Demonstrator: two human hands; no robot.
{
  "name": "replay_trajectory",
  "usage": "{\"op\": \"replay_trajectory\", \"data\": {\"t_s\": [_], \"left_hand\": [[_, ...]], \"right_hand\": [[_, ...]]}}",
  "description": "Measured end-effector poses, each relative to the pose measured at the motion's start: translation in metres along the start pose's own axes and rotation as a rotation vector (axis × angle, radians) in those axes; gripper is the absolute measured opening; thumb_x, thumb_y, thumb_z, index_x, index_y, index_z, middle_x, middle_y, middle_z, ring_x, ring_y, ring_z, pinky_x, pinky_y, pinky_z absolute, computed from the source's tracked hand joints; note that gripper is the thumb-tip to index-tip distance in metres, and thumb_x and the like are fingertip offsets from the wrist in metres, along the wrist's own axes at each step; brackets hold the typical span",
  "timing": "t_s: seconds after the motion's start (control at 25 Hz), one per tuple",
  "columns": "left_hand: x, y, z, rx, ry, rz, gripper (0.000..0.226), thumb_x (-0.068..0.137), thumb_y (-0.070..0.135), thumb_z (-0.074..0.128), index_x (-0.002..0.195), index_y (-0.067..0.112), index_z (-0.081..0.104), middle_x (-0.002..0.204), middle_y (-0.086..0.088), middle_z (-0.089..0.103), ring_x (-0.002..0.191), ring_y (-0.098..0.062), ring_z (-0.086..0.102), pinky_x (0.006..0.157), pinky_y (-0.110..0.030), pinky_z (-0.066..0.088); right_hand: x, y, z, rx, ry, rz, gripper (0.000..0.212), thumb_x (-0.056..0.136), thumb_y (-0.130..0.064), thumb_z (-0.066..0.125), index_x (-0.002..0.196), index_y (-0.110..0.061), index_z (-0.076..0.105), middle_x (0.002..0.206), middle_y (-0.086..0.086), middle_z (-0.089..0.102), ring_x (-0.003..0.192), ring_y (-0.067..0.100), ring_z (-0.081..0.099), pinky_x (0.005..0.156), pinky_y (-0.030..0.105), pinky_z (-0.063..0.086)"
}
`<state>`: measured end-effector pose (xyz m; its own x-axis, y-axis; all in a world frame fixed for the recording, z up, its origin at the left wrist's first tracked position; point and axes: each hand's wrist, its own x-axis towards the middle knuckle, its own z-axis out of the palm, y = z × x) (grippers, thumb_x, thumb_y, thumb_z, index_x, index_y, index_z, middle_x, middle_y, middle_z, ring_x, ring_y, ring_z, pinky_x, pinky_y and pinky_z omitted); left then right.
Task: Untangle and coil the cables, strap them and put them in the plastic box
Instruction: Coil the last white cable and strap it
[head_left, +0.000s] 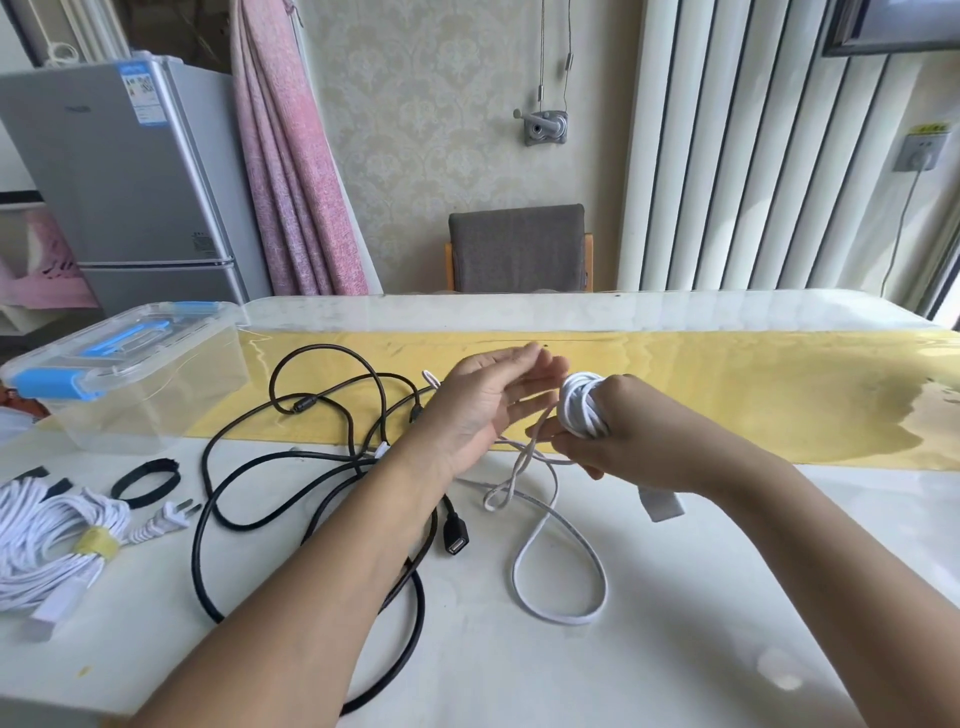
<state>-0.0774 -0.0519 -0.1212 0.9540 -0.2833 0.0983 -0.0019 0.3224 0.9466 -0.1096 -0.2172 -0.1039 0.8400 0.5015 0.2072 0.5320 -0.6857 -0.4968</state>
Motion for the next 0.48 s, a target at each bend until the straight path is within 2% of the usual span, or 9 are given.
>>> {"op": "replay_trajectory", "data": {"t_s": [0.04,0.16,0.24,0.28,0.36,0.4,0.48], "left_hand": [[0.0000,0.0025,-0.0034,0.024,-0.005,0.026,0.016,0.085,0.022,0.059,0.079,0.009,0.066,0.086,-0.008,0.072,0.078,-0.016,0.068,0.076,-0.028,0.056],[-0.0031,0.0037,-0.0042,0.404,-0.073,0.052,0.032,0.084,0.031,0.062,0.091,0.000,0.069,0.083,-0.007,0.071,0.076,-0.017,0.066,0.077,-0.027,0.054],[-0.0038,0.0032,-0.0031,0.501,-0.101,0.075,0.041,0.078,0.035,0.065,0.092,-0.003,0.071,0.079,-0.011,0.071,0.075,-0.017,0.066,0.079,-0.027,0.054],[-0.0043,0.0048,-0.0037,0.522,-0.104,0.107,0.035,0.076,0.032,0.068,0.089,0.001,0.073,0.079,-0.011,0.072,0.076,-0.016,0.066,0.082,-0.028,0.054],[-0.0065,0.0094,-0.0057,0.534,-0.137,0.133,0.012,0.077,0.017,0.072,0.087,0.012,0.075,0.079,-0.006,0.073,0.076,-0.014,0.066,0.079,-0.025,0.053],[-0.0070,0.0109,-0.0072,0.541,-0.157,0.118,0.013,0.078,0.008,0.071,0.090,0.014,0.073,0.079,-0.004,0.073,0.076,-0.013,0.068,0.077,-0.022,0.053],[-0.0078,0.0120,-0.0084,0.619,-0.148,0.082,0.022,0.080,0.001,0.071,0.095,0.016,0.070,0.080,-0.003,0.074,0.078,-0.013,0.070,0.075,-0.020,0.053]], "right_hand": [[0.0007,0.0002,0.0009,0.006,0.005,0.007,0.041,0.089,-0.011,0.058,0.049,-0.019,0.052,0.041,-0.011,0.051,0.042,0.004,0.046,0.048,0.014,0.038],[0.0009,0.0015,-0.0009,0.074,0.016,0.050,0.049,0.087,-0.009,0.058,0.042,-0.027,0.051,0.041,-0.010,0.052,0.041,0.003,0.045,0.047,0.014,0.037],[0.0002,0.0014,-0.0034,0.122,-0.017,0.070,0.044,0.087,-0.009,0.057,0.049,-0.031,0.060,0.041,-0.008,0.052,0.041,0.003,0.044,0.047,0.013,0.035],[0.0000,0.0007,-0.0046,0.147,-0.035,0.073,0.038,0.087,-0.009,0.057,0.057,-0.031,0.065,0.041,-0.008,0.051,0.042,0.004,0.043,0.046,0.012,0.034],[0.0003,0.0024,-0.0056,0.165,-0.036,0.080,0.025,0.086,-0.009,0.058,0.066,-0.018,0.069,0.042,-0.007,0.051,0.042,0.005,0.041,0.046,0.014,0.033],[0.0005,0.0036,-0.0059,0.166,-0.035,0.090,0.026,0.085,-0.008,0.058,0.061,-0.013,0.067,0.042,-0.006,0.050,0.041,0.006,0.040,0.046,0.016,0.033],[0.0005,0.0044,-0.0060,0.167,-0.053,0.101,0.031,0.085,-0.008,0.058,0.056,-0.017,0.066,0.042,-0.006,0.050,0.039,0.006,0.039,0.046,0.016,0.032]]}}
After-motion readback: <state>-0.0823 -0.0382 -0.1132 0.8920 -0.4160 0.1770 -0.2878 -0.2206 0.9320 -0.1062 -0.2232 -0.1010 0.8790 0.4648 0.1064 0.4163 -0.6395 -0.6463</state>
